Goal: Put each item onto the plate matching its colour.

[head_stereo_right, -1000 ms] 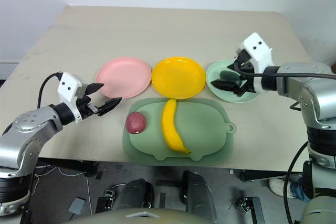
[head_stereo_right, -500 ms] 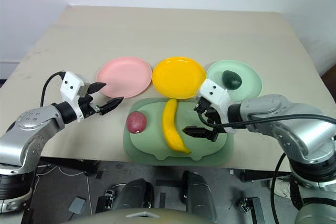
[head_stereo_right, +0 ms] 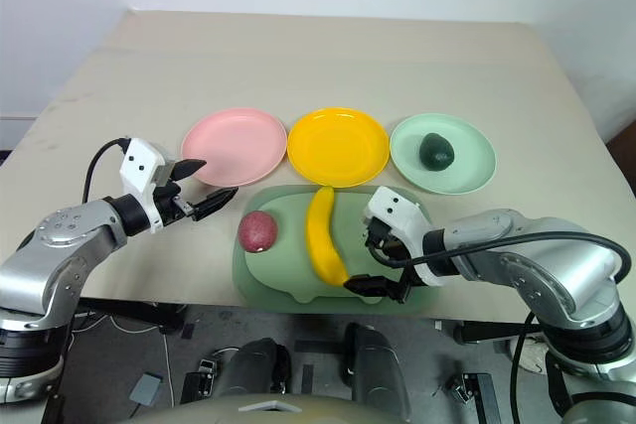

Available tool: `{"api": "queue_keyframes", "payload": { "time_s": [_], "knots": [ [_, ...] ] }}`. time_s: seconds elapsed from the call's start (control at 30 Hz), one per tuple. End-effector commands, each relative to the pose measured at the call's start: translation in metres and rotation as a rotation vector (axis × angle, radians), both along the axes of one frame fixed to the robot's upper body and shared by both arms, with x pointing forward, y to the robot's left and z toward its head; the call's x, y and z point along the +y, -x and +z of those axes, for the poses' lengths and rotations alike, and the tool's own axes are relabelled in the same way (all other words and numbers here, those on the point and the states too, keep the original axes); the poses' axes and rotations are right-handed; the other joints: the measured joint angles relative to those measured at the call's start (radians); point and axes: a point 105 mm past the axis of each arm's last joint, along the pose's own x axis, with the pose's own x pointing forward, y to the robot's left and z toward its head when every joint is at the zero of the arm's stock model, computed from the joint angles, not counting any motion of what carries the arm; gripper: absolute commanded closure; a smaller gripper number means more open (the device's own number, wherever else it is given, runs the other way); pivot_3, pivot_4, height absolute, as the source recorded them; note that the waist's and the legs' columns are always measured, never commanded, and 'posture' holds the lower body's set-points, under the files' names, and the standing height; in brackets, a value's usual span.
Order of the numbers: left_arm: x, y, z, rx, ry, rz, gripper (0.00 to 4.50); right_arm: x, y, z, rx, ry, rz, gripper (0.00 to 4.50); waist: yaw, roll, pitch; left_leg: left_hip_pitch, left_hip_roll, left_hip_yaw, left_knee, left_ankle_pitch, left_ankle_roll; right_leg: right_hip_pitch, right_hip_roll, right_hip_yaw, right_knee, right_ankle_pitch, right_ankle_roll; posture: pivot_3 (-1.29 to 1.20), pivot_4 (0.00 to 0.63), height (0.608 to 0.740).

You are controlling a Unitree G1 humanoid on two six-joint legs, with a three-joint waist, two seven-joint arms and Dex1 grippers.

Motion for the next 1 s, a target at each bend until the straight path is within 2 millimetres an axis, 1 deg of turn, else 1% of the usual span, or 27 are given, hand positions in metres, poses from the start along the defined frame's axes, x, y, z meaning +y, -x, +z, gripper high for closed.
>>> {"api": "queue_keyframes", "payload": {
  "time_s": [0.03,0.13,0.23,0.4,0.53,0.73,0.83,0.87,0.9,1.0],
  "knots": [
    [-0.006,0.004,0.012,-0.032,-0.018,-0.039,0.00,0.008,0.000,0.004,-0.045,-0.022,-0.006,0.04,0.000,0.000,0.000,0.000,0.000,0.000,0.000,0.000,0.000,0.000,0.000,0.000,0.000,0.000,0.000,0.00,0.150,0.740],
    [-0.007,0.004,0.014,-0.023,-0.024,-0.046,0.00,0.012,-0.002,0.003,-0.056,-0.037,-0.021,0.04,0.000,0.000,0.000,0.000,0.000,0.000,0.000,0.000,0.000,0.000,0.000,0.000,0.000,0.000,0.000,0.00,0.150,0.740],
    [-0.007,0.005,0.015,-0.006,-0.034,-0.061,0.00,0.020,-0.004,0.001,-0.082,-0.051,-0.035,0.04,0.001,0.000,0.000,0.000,0.000,0.000,0.000,0.000,0.000,0.000,0.000,0.000,0.000,0.000,0.000,0.00,0.150,0.740],
    [-0.007,0.005,0.015,0.012,-0.046,-0.077,0.00,0.030,-0.005,-0.012,-0.115,-0.016,-0.073,0.04,0.000,0.000,0.000,-0.001,0.000,0.000,0.000,0.000,0.000,0.000,0.000,0.000,0.000,0.000,0.000,0.00,0.150,0.740],
    [-0.006,0.003,0.017,0.013,-0.048,-0.079,0.00,0.042,-0.006,-0.014,-0.129,-0.035,-0.082,0.04,0.000,0.000,0.000,0.000,0.000,0.000,0.000,0.000,0.000,0.000,-0.001,0.000,0.000,0.000,0.000,0.00,0.150,0.740],
    [-0.009,0.001,0.017,0.012,-0.048,-0.088,0.00,0.034,-0.012,-0.018,-0.176,0.041,-0.132,0.04,-0.001,0.000,0.000,0.000,0.000,0.000,0.000,0.000,0.000,0.000,-0.001,0.000,0.000,0.000,0.000,0.00,0.150,0.740],
    [-0.009,-0.001,0.017,0.006,-0.045,-0.085,0.00,0.028,-0.018,-0.019,-0.209,0.091,-0.164,0.56,-0.001,0.000,0.000,-0.001,0.000,0.000,0.000,0.000,0.000,0.000,0.000,0.000,0.000,0.000,0.000,0.00,0.150,0.740],
    [-0.008,-0.001,0.018,0.004,-0.044,-0.083,0.00,0.025,-0.020,-0.019,-0.218,0.108,-0.172,0.85,-0.001,0.000,0.000,0.000,0.000,0.000,0.000,0.000,0.000,0.000,0.000,0.000,0.000,0.000,0.000,0.00,0.150,0.740],
    [-0.008,-0.001,0.018,0.003,-0.044,-0.082,0.00,0.024,-0.021,-0.020,-0.225,0.121,-0.178,1.25,-0.001,0.000,0.000,0.000,0.000,0.000,0.000,0.000,0.000,0.000,0.000,0.000,0.000,0.000,0.000,0.00,0.150,0.740],
    [-0.007,-0.001,0.018,0.001,-0.046,-0.075,0.00,0.018,-0.023,-0.020,-0.241,0.154,-0.191,2.24,-0.001,0.000,0.000,0.000,0.000,0.000,0.000,0.000,0.000,0.000,-0.001,0.000,0.000,0.000,0.000,0.00,0.150,0.740]
  ]
}}
